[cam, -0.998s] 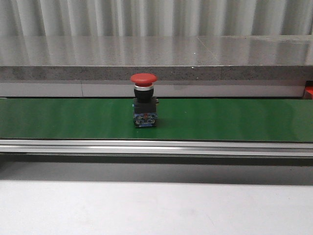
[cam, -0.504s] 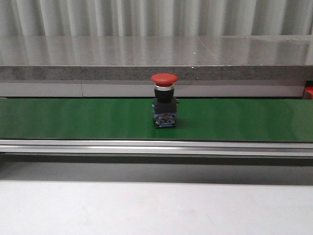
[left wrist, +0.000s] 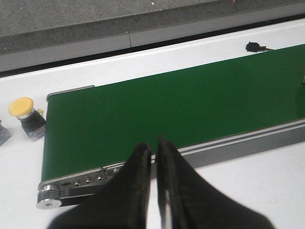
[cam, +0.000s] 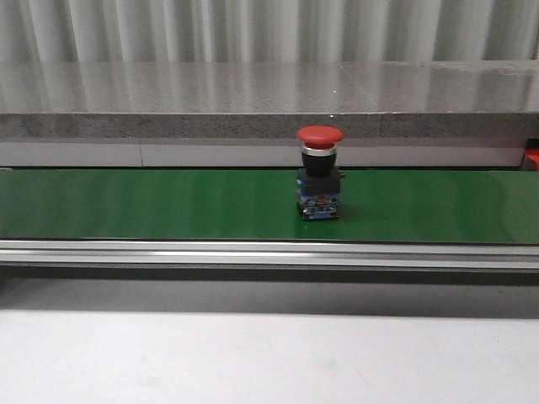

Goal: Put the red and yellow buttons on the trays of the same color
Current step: 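Grasp the red button at the belt's end with the right gripper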

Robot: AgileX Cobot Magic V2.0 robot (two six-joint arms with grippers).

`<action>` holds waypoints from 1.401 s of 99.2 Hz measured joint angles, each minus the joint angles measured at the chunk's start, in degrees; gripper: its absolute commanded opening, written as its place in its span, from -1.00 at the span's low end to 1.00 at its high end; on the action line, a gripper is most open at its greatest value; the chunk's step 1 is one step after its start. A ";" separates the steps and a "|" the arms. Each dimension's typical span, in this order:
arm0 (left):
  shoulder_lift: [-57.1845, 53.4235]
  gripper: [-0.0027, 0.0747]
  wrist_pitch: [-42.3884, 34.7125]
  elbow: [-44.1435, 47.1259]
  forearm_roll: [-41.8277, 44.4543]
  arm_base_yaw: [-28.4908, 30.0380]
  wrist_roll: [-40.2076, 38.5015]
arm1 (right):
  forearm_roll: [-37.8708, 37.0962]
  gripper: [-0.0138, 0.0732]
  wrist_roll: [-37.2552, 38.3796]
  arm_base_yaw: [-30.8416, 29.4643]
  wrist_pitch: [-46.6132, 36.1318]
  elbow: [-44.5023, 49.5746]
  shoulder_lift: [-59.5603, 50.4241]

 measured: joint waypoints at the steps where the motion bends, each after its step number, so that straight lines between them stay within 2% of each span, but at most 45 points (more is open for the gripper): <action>1: 0.00 -0.95 0.00 0.00 0.00 0.00 0.00 | 0.00 0.61 0.00 0.00 0.13 0.00 -0.17; 17: 0.00 -0.95 0.00 0.00 0.00 0.00 0.00 | -0.36 0.61 0.00 0.86 2.06 0.00 -4.37; 31: 0.00 -0.95 0.00 0.11 0.00 0.00 0.00 | -0.36 0.61 -0.36 4.61 4.79 0.00 -9.20; 70: 0.00 -0.95 0.00 0.11 0.00 0.00 0.00 | -0.36 0.61 -2.40 26.02 11.42 0.00 -20.21; 94: 0.00 -0.95 0.00 0.11 0.00 0.00 0.00 | -0.36 0.63 -2.87 38.68 15.17 -1.14 -20.46; 108: 0.00 -0.95 0.00 0.11 0.00 0.00 0.00 | -0.36 0.79 -3.59 44.61 15.49 -2.72 -20.27; 123: 0.00 -0.95 0.00 0.11 0.00 0.00 0.00 | 0.70 0.80 -4.63 49.55 18.81 -5.51 -17.01; 139: 0.00 -0.95 0.00 0.11 0.00 0.00 0.00 | 5.32 0.80 -7.68 52.39 22.79 -8.73 -10.60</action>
